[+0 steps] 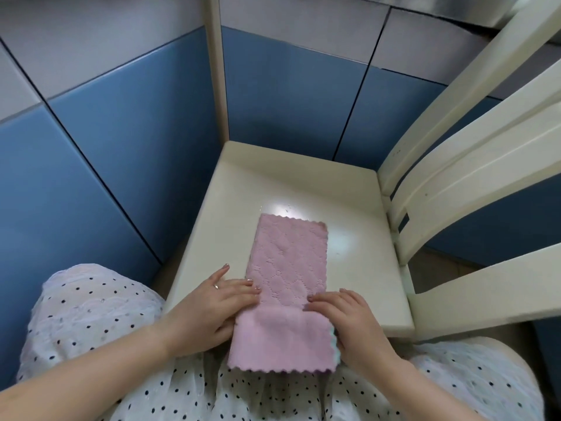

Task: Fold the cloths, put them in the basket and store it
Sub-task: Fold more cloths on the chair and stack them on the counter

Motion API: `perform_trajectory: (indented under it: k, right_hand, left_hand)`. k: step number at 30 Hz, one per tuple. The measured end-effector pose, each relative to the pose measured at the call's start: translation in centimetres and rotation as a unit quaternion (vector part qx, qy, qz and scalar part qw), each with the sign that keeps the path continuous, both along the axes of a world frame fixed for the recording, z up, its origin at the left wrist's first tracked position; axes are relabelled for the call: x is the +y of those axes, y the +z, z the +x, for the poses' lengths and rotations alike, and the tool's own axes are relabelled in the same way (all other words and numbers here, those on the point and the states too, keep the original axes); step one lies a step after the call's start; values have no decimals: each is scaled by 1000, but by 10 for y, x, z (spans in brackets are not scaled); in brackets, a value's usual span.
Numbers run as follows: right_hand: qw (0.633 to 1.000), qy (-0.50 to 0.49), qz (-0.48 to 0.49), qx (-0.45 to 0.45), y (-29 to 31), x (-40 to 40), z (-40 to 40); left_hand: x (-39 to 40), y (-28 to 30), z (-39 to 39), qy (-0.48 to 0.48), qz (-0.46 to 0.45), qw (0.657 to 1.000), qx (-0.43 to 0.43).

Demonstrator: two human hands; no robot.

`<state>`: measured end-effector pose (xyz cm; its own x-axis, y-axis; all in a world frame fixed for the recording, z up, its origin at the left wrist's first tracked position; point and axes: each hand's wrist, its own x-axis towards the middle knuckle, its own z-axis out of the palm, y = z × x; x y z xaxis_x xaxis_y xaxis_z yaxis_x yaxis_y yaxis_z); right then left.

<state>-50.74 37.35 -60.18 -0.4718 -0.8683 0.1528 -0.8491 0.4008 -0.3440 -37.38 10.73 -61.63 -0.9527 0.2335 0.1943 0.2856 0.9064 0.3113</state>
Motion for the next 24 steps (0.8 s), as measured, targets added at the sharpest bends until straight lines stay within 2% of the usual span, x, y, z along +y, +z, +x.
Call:
perform_trajectory:
  k: [2,4,9,12,18,24]
  right_hand:
    - [988,-94,-34,-119,17,-9,-1]
    - [952,-182,-55,-239,31,-23,-6]
    - [926,-260,-75,-263,34,-55,-35]
    - [921,-281,-50,-264,32,-65,-49]
    - [909,-323,-10,-264,28,-75,-64]
    - [899,-327,-12,-290,24,-73,-69]
  left_hand:
    - [5,12,-6,81,148,985,-21]
    - [12,27,-17,161,275,946,-62]
    - [20,40,-54,254,434,860,-83]
    - [20,36,-72,296,449,838,-93]
    - [19,31,-92,350,420,826,-135]
    - [15,32,-99,346,375,843,-168]
